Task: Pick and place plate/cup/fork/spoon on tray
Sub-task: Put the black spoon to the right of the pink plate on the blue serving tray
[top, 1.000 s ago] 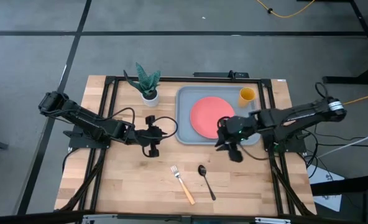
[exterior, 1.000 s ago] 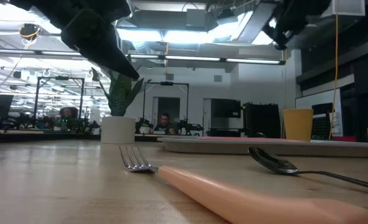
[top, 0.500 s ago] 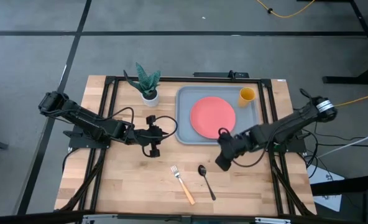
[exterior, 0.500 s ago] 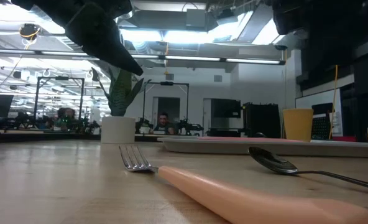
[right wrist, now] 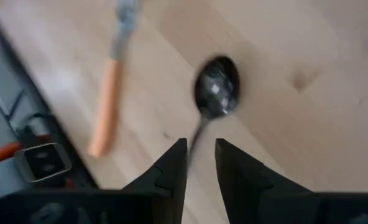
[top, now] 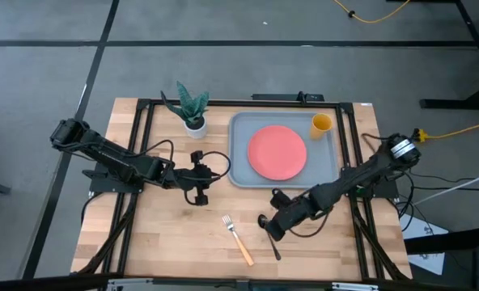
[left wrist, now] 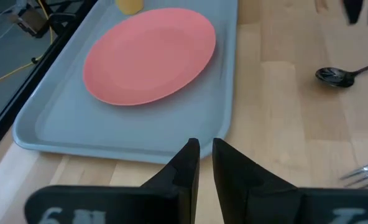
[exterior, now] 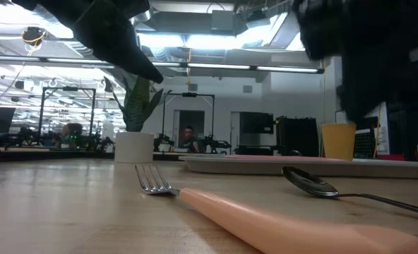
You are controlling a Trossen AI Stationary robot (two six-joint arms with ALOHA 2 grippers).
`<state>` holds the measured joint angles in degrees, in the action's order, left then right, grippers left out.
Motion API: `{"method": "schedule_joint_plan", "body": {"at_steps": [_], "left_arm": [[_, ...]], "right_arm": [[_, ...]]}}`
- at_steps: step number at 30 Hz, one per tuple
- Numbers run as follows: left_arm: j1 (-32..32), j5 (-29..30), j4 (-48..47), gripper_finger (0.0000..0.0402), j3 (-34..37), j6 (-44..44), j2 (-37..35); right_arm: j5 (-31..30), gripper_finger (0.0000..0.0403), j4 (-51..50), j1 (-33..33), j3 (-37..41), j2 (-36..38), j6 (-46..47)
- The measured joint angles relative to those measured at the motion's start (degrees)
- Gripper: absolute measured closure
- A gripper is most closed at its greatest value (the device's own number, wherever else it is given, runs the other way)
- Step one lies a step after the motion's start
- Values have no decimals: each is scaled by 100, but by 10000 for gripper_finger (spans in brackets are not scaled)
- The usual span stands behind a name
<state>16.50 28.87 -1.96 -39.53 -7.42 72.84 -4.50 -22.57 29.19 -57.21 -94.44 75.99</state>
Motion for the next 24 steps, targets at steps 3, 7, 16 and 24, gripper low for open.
{"method": "schedule_joint_plan", "body": {"at_steps": [3,7,16,24], "left_arm": [[50,-3,7,363,0,4,0],[56,-3,52,363,0,4,0],[56,-1,250,363,0,0,0],[62,-14,294,363,0,-4,0]], "right_arm": [[353,315,155,33,-1,-348,197],[620,315,625,55,-7,-579,164],[618,315,946,238,-11,-784,346],[480,315,605,225,-251,-917,629]]}}
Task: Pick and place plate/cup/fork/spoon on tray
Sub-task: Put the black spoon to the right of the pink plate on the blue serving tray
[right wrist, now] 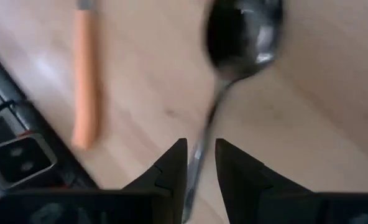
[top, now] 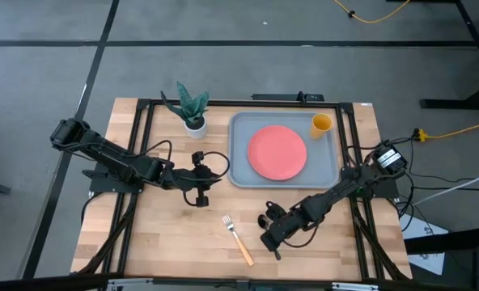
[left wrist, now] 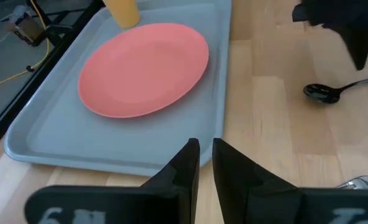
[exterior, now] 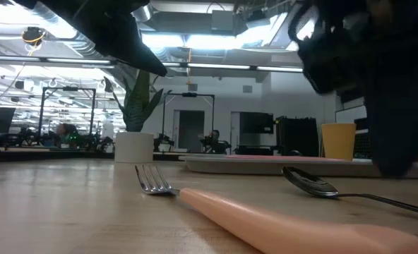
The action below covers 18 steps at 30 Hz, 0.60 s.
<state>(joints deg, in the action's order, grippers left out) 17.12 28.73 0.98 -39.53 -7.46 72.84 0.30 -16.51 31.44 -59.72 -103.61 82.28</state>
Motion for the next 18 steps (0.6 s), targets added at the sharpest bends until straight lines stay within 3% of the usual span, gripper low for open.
{"method": "schedule_joint_plan", "body": {"at_steps": [5,10,14,18], "left_arm": [[0,-9,10,363,0,-2,0],[24,-12,12,363,0,-4,0],[26,-110,13,363,0,-7,0],[26,-162,14,363,0,-7,0]], "right_arm": [[-511,315,-701,-50,-894,-33,-593],[-1070,315,-2585,-52,-2095,-450,-557],[-1108,315,-3534,-6,-2745,-922,-235],[-1097,315,-3681,-4,-2906,-1216,-154]]}}
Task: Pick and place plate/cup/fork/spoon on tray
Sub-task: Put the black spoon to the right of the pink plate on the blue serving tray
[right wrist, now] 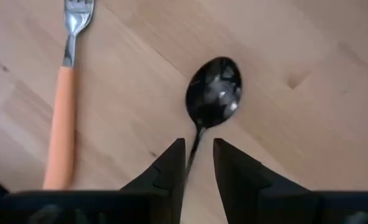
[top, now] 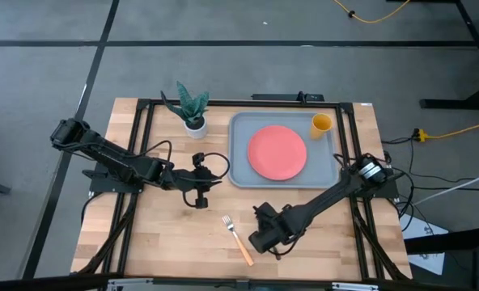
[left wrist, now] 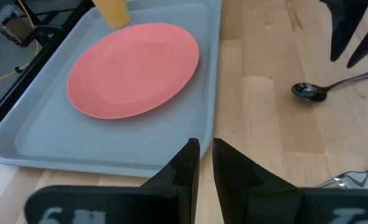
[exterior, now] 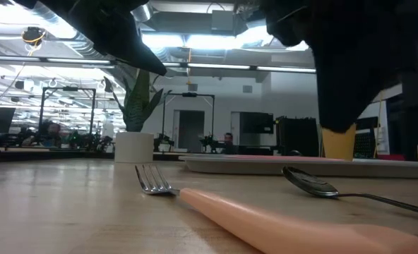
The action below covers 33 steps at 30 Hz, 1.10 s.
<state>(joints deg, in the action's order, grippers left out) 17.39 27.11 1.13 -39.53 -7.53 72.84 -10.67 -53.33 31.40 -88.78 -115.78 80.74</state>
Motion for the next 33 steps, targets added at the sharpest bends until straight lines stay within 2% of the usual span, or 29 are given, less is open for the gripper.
{"method": "schedule_joint_plan", "body": {"at_steps": [4,18,33], "left_arm": [[0,0,0,363,0,0,0],[0,-1,-13,363,0,14,0],[0,0,-20,363,0,17,0]], "right_arm": [[-280,315,-48,0,51,-154,33],[-19,315,127,363,176,-331,1205],[-62,315,316,391,180,-577,1050]]}}
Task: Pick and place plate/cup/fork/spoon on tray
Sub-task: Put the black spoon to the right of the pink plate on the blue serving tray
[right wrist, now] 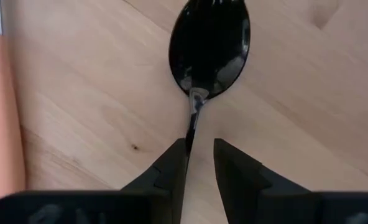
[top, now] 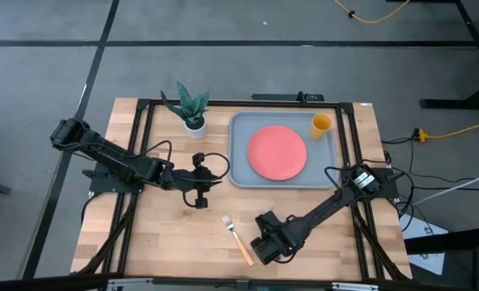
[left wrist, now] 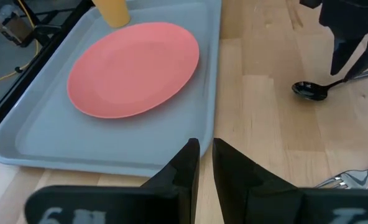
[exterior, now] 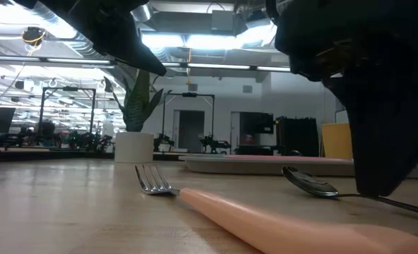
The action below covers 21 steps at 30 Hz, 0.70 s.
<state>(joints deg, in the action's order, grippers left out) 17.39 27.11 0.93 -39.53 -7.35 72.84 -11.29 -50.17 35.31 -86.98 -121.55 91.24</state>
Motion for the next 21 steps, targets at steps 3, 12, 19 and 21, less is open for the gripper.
{"method": "schedule_joint_plan", "body": {"at_steps": [3,12,19,21], "left_arm": [[2,0,0,363,0,0,0],[1,0,-2,363,0,1,0],[0,0,-4,363,0,0,0],[0,0,-2,363,0,0,0]], "right_arm": [[-2,315,33,0,-7,-21,-4],[90,315,122,0,-16,-156,-28],[159,316,17,-29,-26,-203,-43],[164,324,2,-31,-26,-206,-102]]}}
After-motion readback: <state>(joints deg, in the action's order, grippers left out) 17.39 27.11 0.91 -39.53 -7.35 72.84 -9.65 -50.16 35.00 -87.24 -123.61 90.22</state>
